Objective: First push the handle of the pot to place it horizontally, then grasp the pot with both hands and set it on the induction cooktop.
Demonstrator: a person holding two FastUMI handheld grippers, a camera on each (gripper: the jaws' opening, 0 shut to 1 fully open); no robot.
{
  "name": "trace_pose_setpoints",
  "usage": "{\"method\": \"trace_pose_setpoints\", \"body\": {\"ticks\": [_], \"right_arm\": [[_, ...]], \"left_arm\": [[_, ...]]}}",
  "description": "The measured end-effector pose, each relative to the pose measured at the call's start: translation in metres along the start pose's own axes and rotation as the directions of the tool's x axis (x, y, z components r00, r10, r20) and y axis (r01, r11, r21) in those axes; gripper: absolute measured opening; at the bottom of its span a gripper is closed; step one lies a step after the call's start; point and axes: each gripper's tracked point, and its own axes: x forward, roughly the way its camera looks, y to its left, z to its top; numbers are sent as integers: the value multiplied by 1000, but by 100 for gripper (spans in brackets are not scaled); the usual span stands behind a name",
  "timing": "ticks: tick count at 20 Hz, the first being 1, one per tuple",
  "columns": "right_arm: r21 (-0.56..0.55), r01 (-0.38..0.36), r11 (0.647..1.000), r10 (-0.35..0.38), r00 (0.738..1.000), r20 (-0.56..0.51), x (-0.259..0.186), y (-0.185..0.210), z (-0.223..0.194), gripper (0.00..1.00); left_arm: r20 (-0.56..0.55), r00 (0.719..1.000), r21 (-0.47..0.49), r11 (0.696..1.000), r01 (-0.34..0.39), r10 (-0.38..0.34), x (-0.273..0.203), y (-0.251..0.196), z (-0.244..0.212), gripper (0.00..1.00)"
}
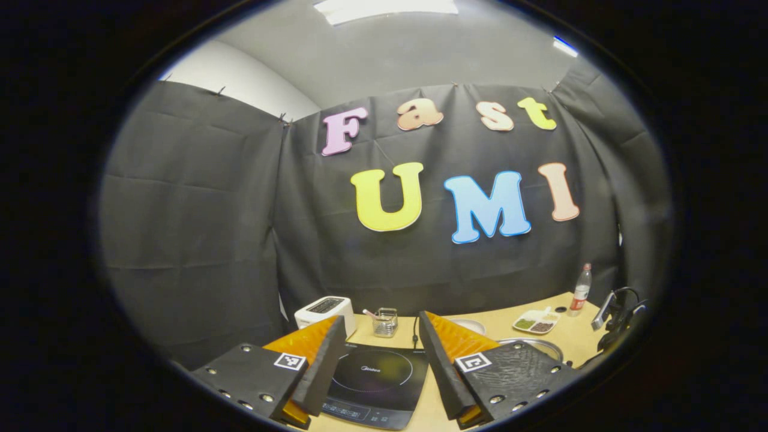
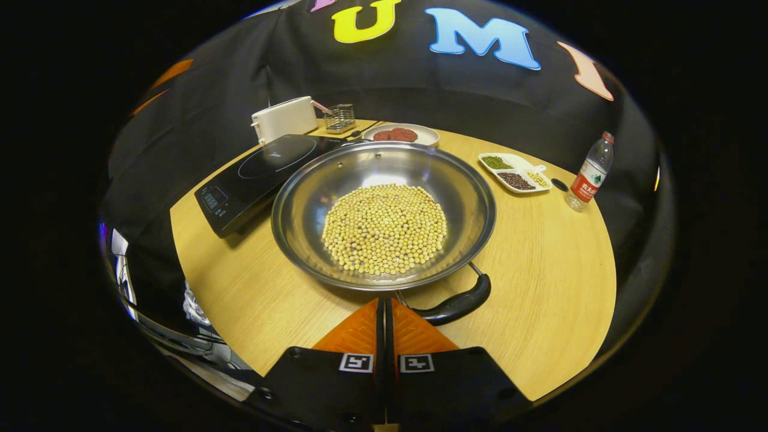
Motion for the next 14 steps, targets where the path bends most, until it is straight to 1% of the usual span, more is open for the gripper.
{"method": "trace_pose_setpoints", "body": {"ticks": [4,14], "right_arm": [[51,41,998,-42,999,13,3,-23,5,2],[45,108,993,-109,994,22,14,-60,16,2]], "left_arm": [[-9,1000,-2,1000,1,-1,3,-8,-2,72],[-25,1000,-11,1000,-4,4,11,-19,-11,71]]}}
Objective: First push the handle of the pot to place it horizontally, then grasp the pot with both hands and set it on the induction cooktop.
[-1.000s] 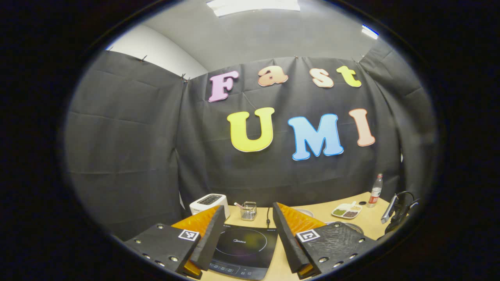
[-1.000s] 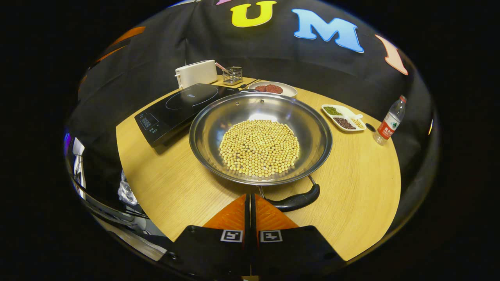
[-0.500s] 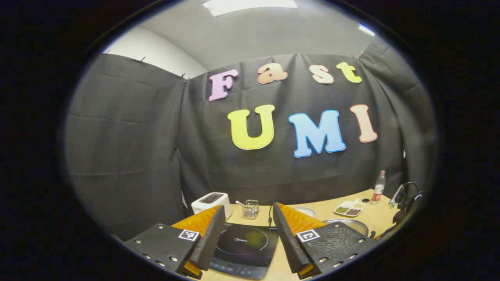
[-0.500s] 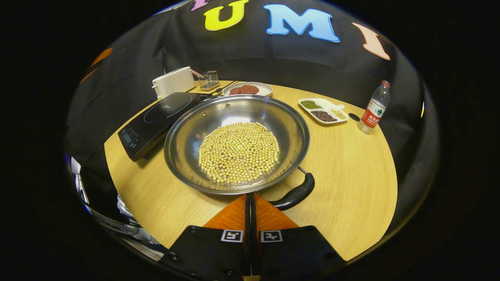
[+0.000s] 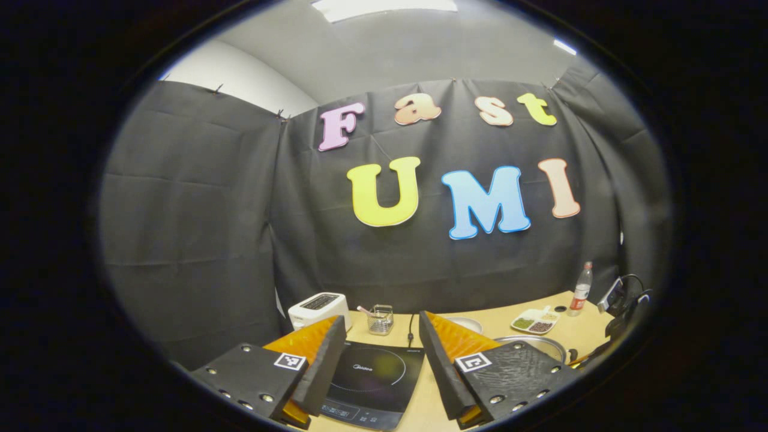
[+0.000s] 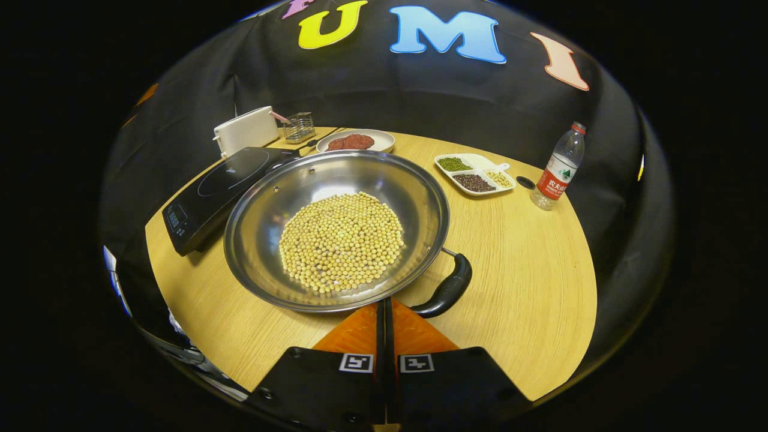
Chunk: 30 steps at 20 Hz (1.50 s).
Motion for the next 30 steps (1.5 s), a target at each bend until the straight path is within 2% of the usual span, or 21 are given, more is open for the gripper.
{"method": "trace_pose_setpoints", "body": {"ticks": [13,15,17,18,19,20,21,22,23,24,26,29,30], "right_arm": [[85,96,992,-99,995,22,24,-47,25,2],[93,123,988,-131,989,74,13,-52,36,0],[122,125,985,-142,979,143,-5,-52,50,2],[140,120,983,-144,973,181,-10,-52,56,7],[160,110,981,-144,966,214,-18,-50,64,40],[178,105,978,-147,959,241,-24,-50,70,56],[196,110,975,-159,954,256,-28,-51,74,82],[209,116,971,-170,949,266,-32,-51,77,96],[217,121,969,-181,943,280,-36,-51,82,98],[220,122,968,-185,938,294,-39,-50,88,98],[225,122,967,-192,928,321,-44,-48,97,98],[225,129,966,-200,923,328,-40,-48,104,98],[225,130,966,-200,925,324,-38,-47,104,98]], "left_arm": [[-50,999,-4,1000,-13,13,12,-7,-20,71],[-63,998,-14,1000,3,-4,16,-11,-30,71],[-79,996,-44,999,31,-35,23,-18,-40,72],[-91,994,-66,997,48,-54,27,-22,-47,72],[-104,992,-86,994,64,-73,32,-26,-55,72],[-117,989,-106,991,79,-91,37,-30,-62,72],[-126,986,-122,988,98,-113,41,-35,-70,72],[-138,981,-129,984,120,-138,47,-42,-79,72],[-154,975,-125,982,141,-160,53,-47,-89,75],[-173,968,-118,980,163,-182,59,-53,-101,72],[-199,954,-116,972,203,-223,72,-65,-118,72],[-255,929,-157,960,233,-267,89,-79,-147,75],[-268,923,-166,957,238,-276,94,-82,-154,72]]}}
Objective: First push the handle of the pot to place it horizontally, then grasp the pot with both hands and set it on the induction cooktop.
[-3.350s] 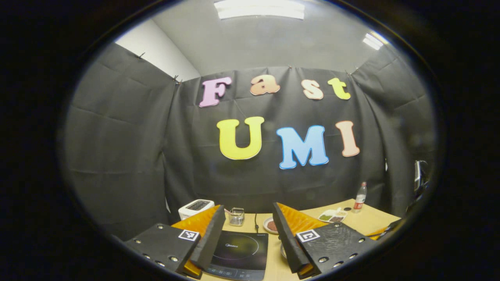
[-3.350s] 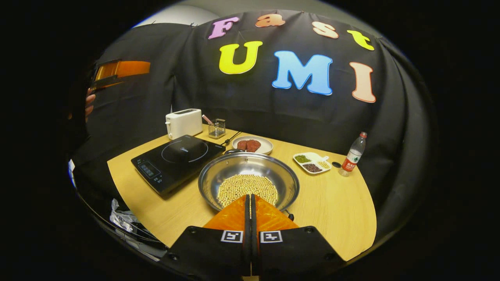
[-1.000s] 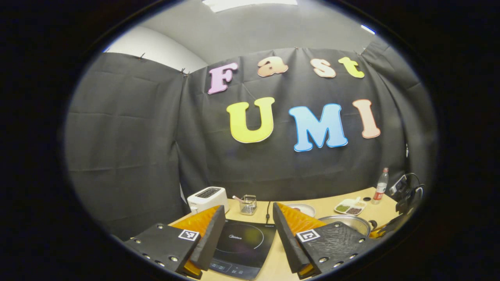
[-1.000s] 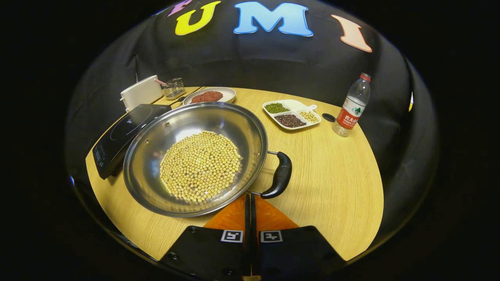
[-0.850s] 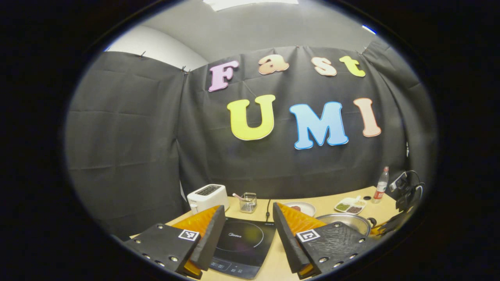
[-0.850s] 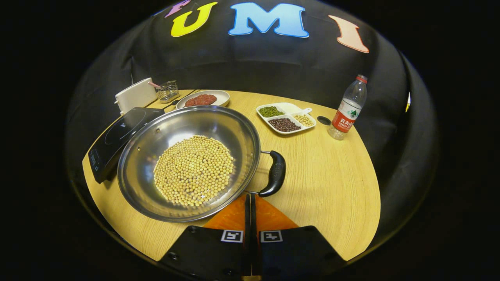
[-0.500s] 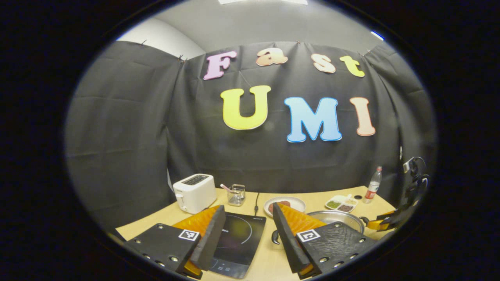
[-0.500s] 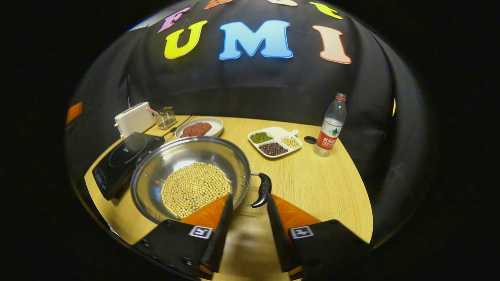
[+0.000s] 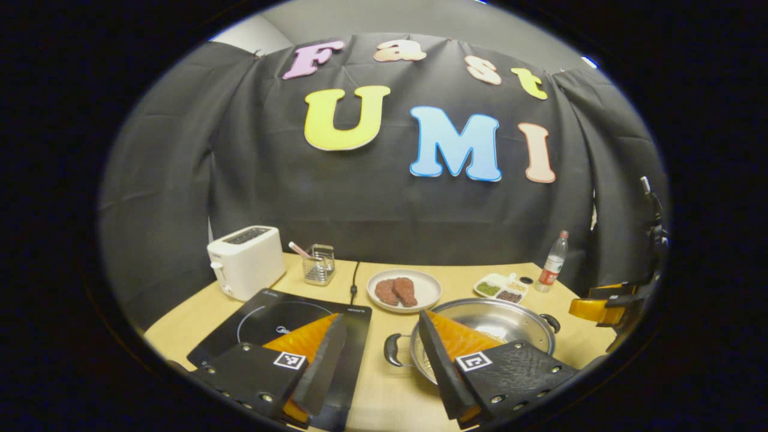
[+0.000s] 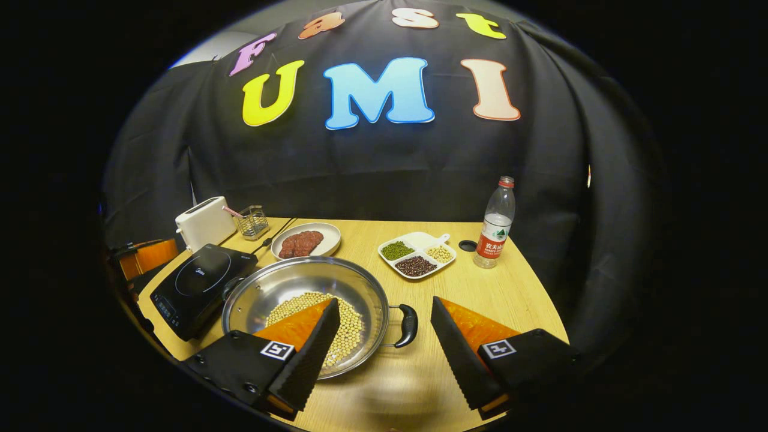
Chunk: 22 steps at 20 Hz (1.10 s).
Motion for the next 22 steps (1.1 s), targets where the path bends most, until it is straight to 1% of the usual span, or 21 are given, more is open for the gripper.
{"method": "trace_pose_setpoints", "body": {"ticks": [2,3,9,10,11,14,15,16,17,18,19,20,21,22], "right_arm": [[-5,10,1000,-10,1000,-15,7,-2,-5,98],[-11,17,1000,-17,1000,-24,11,-3,-7,97],[-15,25,1000,-26,997,-73,35,-4,-20,98],[-12,26,1000,-26,996,-79,38,-4,-21,98],[-11,27,1000,-28,996,-87,43,-4,-24,98],[-5,27,1000,-27,993,-116,53,-4,-33,98],[-2,28,1000,-29,992,-126,56,-4,-37,98],[2,29,1000,-28,990,-138,59,-5,-41,98],[6,32,999,-30,987,-155,62,-6,-46,98],[11,35,999,-33,985,-169,65,-7,-50,93],[20,39,999,-34,983,-181,68,-8,-54,98],[30,39,999,-33,982,-188,70,-8,-56,94],[36,43,998,-35,980,-194,72,-9,-58,93],[39,45,998,-37,979,-201,74,-9,-61,98]], "left_arm": [[-31,999,-21,999,31,-32,16,-4,-12,72],[-51,998,-30,999,43,-45,24,-6,-19,75],[-184,981,-8,998,65,-66,65,-6,-67,76],[-202,977,-7,997,73,-73,70,-8,-75,72],[-222,972,-4,997,73,-72,76,-8,-81,76],[-267,961,4,997,81,-77,88,-10,-99,76],[-280,957,5,997,80,-75,92,-10,-103,72],[-289,954,-2,996,86,-83,94,-12,-107,76],[-282,955,-9,996,89,-88,98,-13,-106,73],[-292,952,-6,996,92,-90,102,-14,-109,76],[-307,948,-2,996,93,-89,101,-14,-114,72],[-317,944,1,996,92,-87,102,-15,-117,76],[-329,940,-2,996,94,-89,102,-15,-120,72],[-338,937,-11,995,95,-93,102,-16,-123,76]]}}
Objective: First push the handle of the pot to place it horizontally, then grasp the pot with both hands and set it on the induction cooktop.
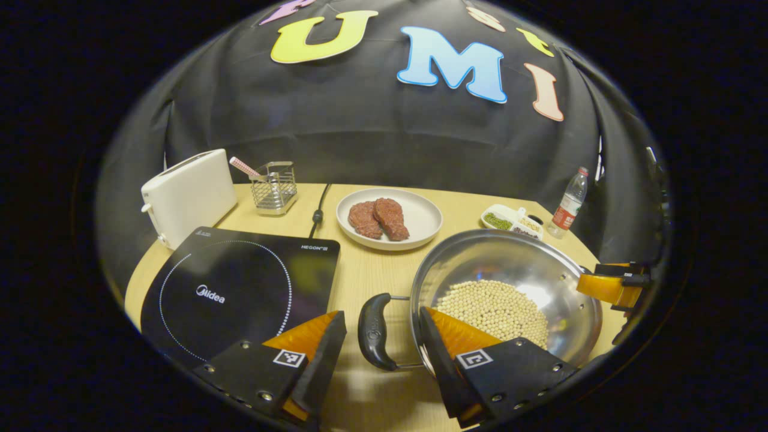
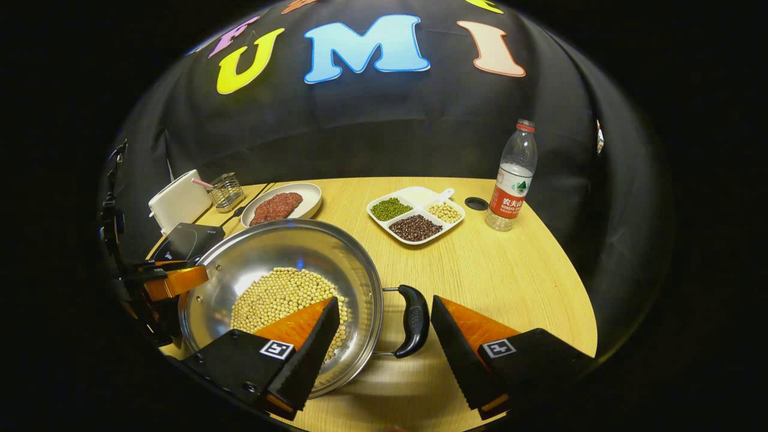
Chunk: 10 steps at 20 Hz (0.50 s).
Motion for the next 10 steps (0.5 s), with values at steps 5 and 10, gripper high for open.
{"method": "trace_pose_setpoints", "body": {"ticks": [5,10], "right_arm": [[18,5,1000,-5,999,-33,10,-2,-7,98],[22,23,999,-22,998,-52,13,-6,-12,88]], "left_arm": [[-20,1000,-2,1000,8,-8,11,-3,-6,76],[-64,998,17,1000,13,-12,14,-10,-16,75]]}}
